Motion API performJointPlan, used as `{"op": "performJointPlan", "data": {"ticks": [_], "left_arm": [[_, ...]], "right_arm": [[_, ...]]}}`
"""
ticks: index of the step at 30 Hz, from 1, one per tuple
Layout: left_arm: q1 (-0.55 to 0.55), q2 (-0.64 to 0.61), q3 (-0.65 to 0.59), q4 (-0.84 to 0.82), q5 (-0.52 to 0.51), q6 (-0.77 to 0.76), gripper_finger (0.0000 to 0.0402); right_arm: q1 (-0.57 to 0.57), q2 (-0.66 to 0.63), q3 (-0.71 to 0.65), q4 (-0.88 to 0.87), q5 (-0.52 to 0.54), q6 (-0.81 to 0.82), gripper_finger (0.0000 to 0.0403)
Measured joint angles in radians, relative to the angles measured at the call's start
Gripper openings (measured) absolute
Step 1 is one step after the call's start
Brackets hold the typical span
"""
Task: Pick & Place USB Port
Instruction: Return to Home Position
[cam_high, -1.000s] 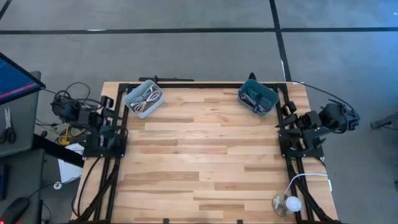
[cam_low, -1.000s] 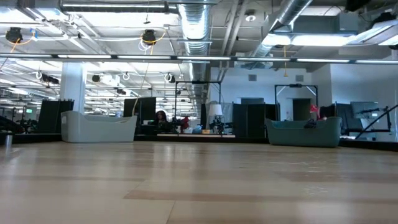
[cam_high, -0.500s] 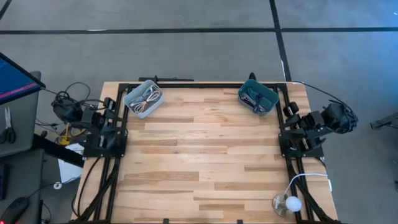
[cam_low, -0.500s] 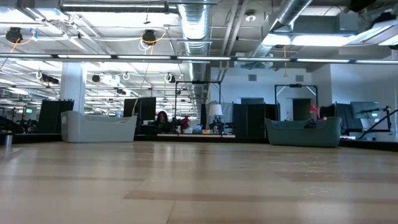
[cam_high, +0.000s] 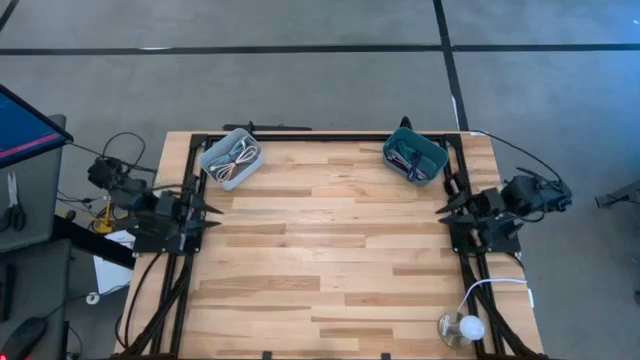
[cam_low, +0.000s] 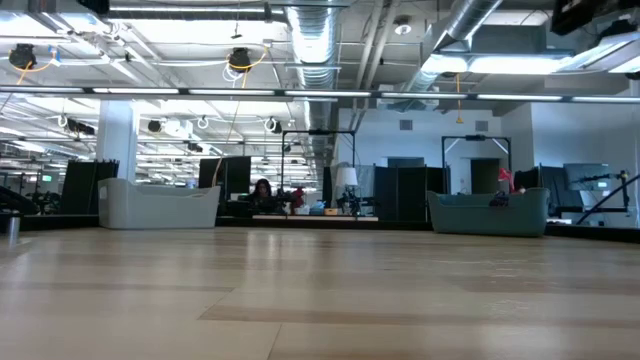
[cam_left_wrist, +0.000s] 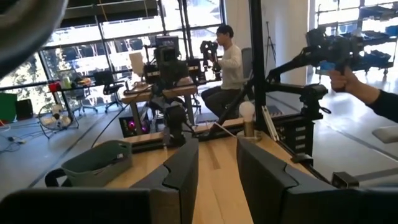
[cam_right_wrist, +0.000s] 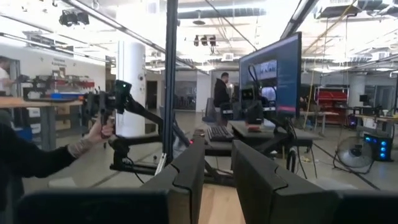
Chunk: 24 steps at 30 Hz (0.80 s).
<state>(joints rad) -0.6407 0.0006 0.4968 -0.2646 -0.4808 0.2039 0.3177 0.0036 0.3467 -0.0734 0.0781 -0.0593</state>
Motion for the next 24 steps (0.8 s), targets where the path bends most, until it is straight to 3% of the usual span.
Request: {"op": "performJointPlan", "data": {"ticks": [10, 24], "left_arm": [[0.0, 0.0, -0.138, 0.161, -0.067, 0.0, 0.011], [0.001, 0.0, -0.186, 0.24, -0.069, 0.053, 0.011]], "right_arm": [[-0.001, 0.0, -0.082, 0.101, 0.029, 0.016, 0.0074], [-0.059, 0.0, -0.197, 0.254, 0.027, 0.008, 0.0074]]}}
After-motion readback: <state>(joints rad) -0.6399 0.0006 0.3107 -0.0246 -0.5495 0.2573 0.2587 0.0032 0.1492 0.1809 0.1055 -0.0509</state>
